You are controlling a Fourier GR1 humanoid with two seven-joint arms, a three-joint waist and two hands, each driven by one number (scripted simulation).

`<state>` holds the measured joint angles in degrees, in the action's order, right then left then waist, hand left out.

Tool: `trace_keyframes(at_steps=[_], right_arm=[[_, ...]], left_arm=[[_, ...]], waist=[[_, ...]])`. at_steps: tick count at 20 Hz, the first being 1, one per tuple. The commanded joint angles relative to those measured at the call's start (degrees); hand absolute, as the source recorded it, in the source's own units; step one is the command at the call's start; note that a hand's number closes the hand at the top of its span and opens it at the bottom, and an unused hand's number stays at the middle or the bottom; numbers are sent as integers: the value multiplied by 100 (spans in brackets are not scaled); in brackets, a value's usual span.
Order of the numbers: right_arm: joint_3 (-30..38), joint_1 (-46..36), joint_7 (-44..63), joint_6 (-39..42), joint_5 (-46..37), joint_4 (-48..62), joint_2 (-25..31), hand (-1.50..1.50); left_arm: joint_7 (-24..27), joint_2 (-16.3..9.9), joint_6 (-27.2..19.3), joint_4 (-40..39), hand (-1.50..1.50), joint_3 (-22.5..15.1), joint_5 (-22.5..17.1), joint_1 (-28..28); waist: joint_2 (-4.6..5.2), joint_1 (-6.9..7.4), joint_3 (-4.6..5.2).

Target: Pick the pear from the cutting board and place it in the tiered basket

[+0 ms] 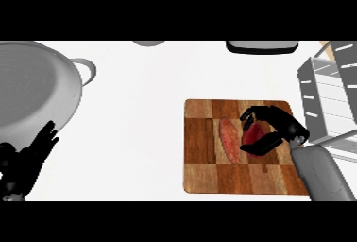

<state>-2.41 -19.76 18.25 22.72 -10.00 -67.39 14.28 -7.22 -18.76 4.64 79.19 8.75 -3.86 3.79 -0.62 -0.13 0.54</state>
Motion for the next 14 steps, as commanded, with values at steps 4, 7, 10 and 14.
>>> trace_keyframes(at_steps=[4,7,10,14], right_arm=[[407,66,389,-190,104,-500,-7,150],[687,243,648,-172,200,-851,287,150],[-190,535,1053,-1209,-1092,-1849,10,150],[-1309,158,1788,-1459,-2674,-2632,213,150]], left_arm=[[-335,118,-110,30,0,72,148,-314],[-292,74,-6,-125,0,167,104,-292],[-286,-107,193,84,0,244,-40,-21],[-194,30,36,-42,0,176,87,64]], waist=[[56,4,-53],[54,-14,-52],[-7,-72,-40],[-179,-93,34]])
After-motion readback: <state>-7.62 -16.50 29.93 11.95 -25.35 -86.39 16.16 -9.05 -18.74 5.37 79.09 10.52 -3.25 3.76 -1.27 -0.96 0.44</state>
